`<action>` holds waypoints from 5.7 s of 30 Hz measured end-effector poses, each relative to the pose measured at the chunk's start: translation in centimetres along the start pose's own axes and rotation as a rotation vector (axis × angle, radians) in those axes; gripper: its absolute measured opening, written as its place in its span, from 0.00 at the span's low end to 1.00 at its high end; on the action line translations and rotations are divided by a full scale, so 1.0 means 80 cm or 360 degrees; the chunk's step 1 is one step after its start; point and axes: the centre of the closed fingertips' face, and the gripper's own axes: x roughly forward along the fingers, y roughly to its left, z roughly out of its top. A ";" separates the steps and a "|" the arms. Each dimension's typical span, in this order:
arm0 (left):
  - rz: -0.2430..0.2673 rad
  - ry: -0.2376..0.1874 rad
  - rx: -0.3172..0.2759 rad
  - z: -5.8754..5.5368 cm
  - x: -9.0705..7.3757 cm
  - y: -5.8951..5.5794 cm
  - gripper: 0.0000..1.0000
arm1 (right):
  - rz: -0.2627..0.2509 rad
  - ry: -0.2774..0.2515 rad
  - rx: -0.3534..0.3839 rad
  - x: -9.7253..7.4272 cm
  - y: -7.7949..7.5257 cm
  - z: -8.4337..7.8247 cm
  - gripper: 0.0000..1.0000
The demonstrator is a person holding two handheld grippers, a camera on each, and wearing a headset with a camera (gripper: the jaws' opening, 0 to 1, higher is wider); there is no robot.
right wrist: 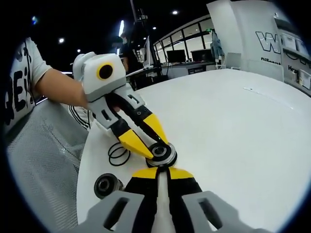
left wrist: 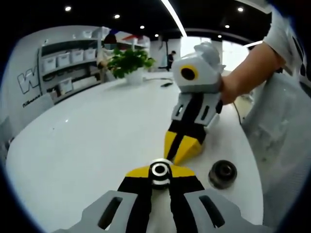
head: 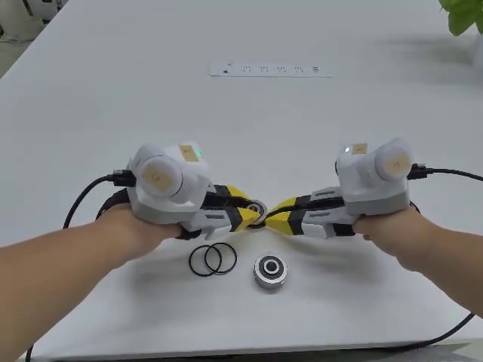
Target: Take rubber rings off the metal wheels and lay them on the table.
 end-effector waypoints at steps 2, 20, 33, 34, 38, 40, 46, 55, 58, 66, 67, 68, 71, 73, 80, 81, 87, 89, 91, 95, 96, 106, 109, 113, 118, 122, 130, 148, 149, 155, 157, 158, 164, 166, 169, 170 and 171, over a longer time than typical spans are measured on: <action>-0.0003 0.0007 0.0008 0.001 0.000 -0.001 0.13 | -0.0002 -0.0011 0.0052 -0.002 -0.004 -0.001 0.00; 0.0018 0.0020 0.0019 0.002 -0.002 -0.005 0.12 | -0.0062 -0.0097 0.0265 -0.004 -0.015 0.009 0.00; 0.0039 0.0034 0.0033 0.003 -0.001 -0.003 0.12 | -0.0036 -0.0164 0.0412 -0.002 -0.012 0.020 0.00; 0.0041 0.0038 0.0036 0.003 -0.001 -0.003 0.12 | -0.0036 -0.0163 0.0416 -0.002 -0.012 0.020 0.00; 0.0049 0.0043 0.0042 0.001 -0.002 0.000 0.12 | -0.0029 -0.0167 0.0454 -0.002 -0.012 0.021 0.00; 0.0051 0.0044 0.0043 0.001 -0.001 0.000 0.12 | -0.0026 -0.0167 0.0464 -0.002 -0.011 0.022 0.00; 0.0054 0.0056 0.0058 -0.001 -0.001 0.002 0.12 | -0.0006 -0.0168 0.0490 -0.001 -0.007 0.023 0.00; 0.0053 0.0069 0.0073 -0.001 0.000 0.002 0.11 | 0.0023 -0.0177 0.0520 -0.001 -0.004 0.024 0.00; 0.0052 0.0072 0.0077 -0.001 0.000 0.001 0.11 | 0.0033 -0.0183 0.0532 -0.001 -0.003 0.025 0.00; 0.0062 0.0073 0.0080 0.000 0.001 0.002 0.11 | 0.0129 -0.0197 0.0498 0.003 0.012 0.033 0.00; 0.0064 0.0072 0.0078 0.000 0.002 0.002 0.11 | 0.0117 -0.0195 0.0490 0.003 0.010 0.031 0.00; 0.0065 0.0071 0.0077 0.001 0.002 0.002 0.11 | 0.0110 -0.0200 0.0492 0.002 0.008 0.031 0.00; 0.0066 0.0062 0.0072 0.001 0.002 0.002 0.12 | 0.0090 -0.0207 0.0498 0.000 0.004 0.030 0.00; 0.0065 0.0055 0.0071 0.001 0.001 0.002 0.12 | 0.0075 -0.0219 0.0504 -0.001 0.001 0.031 0.00; 0.0039 0.0050 0.0102 0.002 0.001 0.002 0.13 | 0.0055 -0.0227 0.0512 -0.001 -0.004 0.031 0.00; 0.0033 0.0048 0.0115 0.003 0.000 0.001 0.13 | 0.0057 -0.0227 0.0514 -0.001 -0.004 0.031 0.00; -0.0010 0.0005 0.0086 0.010 -0.009 -0.001 0.19 | 0.0061 -0.0255 0.0532 -0.004 -0.006 0.036 0.00; -0.0019 -0.0017 0.0084 0.015 -0.014 -0.003 0.21 | 0.0064 -0.0267 0.0545 -0.005 -0.007 0.037 0.00; -0.0023 -0.0032 0.0090 0.018 -0.019 -0.003 0.22 | 0.0067 -0.0272 0.0550 -0.007 -0.006 0.038 0.00; -0.0058 -0.0059 0.0091 0.023 -0.034 -0.010 0.27 | 0.0083 -0.0289 0.0565 -0.009 -0.004 0.042 0.00; -0.0067 -0.0061 0.0090 0.023 -0.036 -0.012 0.29 | 0.0087 -0.0292 0.0564 -0.009 -0.003 0.043 0.00; -0.0095 -0.0136 0.0077 0.033 -0.070 -0.018 0.42 | 0.0151 -0.0309 0.0561 -0.007 0.013 0.057 0.00; -0.0101 -0.0160 0.0066 0.035 -0.081 -0.020 0.45 | 0.0172 -0.0304 0.0558 -0.005 0.019 0.060 0.00; -0.0108 -0.0171 0.0057 0.032 -0.095 -0.023 0.50 | 0.0195 -0.0292 0.0564 -0.002 0.025 0.061 0.00; -0.0111 -0.0169 0.0058 0.026 -0.109 -0.027 0.53 | 0.0231 -0.0239 0.0545 0.006 0.038 0.058 0.00; -0.0100 -0.0171 0.0049 0.021 -0.121 -0.025 0.55 | 0.0263 -0.0176 0.0513 0.017 0.051 0.052 0.00; -0.0074 -0.0155 0.0043 0.012 -0.132 -0.023 0.55 | 0.0288 -0.0059 0.0466 0.036 0.064 0.036 0.00; -0.0041 -0.0126 0.0038 0.001 -0.137 -0.016 0.55 | 0.0227 0.0045 0.0304 0.055 0.064 0.021 0.04; -0.0040 -0.0124 0.0038 0.001 -0.137 -0.016 0.55 | 0.0223 0.0043 0.0295 0.055 0.063 0.022 0.06; -0.0033 -0.0125 0.0036 0.002 -0.136 -0.013 0.55 | 0.0227 0.0008 0.0282 0.047 0.063 0.029 0.09; -0.0031 -0.0128 0.0037 0.003 -0.135 -0.011 0.55 | 0.0219 -0.0019 0.0273 0.042 0.061 0.036 0.10; -0.0029 -0.0129 0.0038 0.005 -0.134 -0.010 0.55 | 0.0214 -0.0043 0.0270 0.040 0.059 0.041 0.11; -0.0030 -0.0141 0.0046 0.014 -0.126 -0.005 0.54 | 0.0172 -0.0102 0.0215 0.025 0.047 0.054 0.16; -0.0029 -0.0147 0.0042 0.017 -0.122 -0.002 0.54 | 0.0147 -0.0118 0.0190 0.019 0.041 0.056 0.17; -0.0035 -0.0151 0.0039 0.020 -0.116 0.000 0.53 | 0.0123 -0.0134 0.0163 0.012 0.033 0.057 0.20; -0.0037 -0.0148 0.0039 0.020 -0.113 0.001 0.53 | 0.0104 -0.0137 0.0152 0.009 0.029 0.056 0.21; -0.0037 -0.0145 0.0040 0.020 -0.110 0.002 0.53 | 0.0097 -0.0139 0.0146 0.007 0.026 0.056 0.22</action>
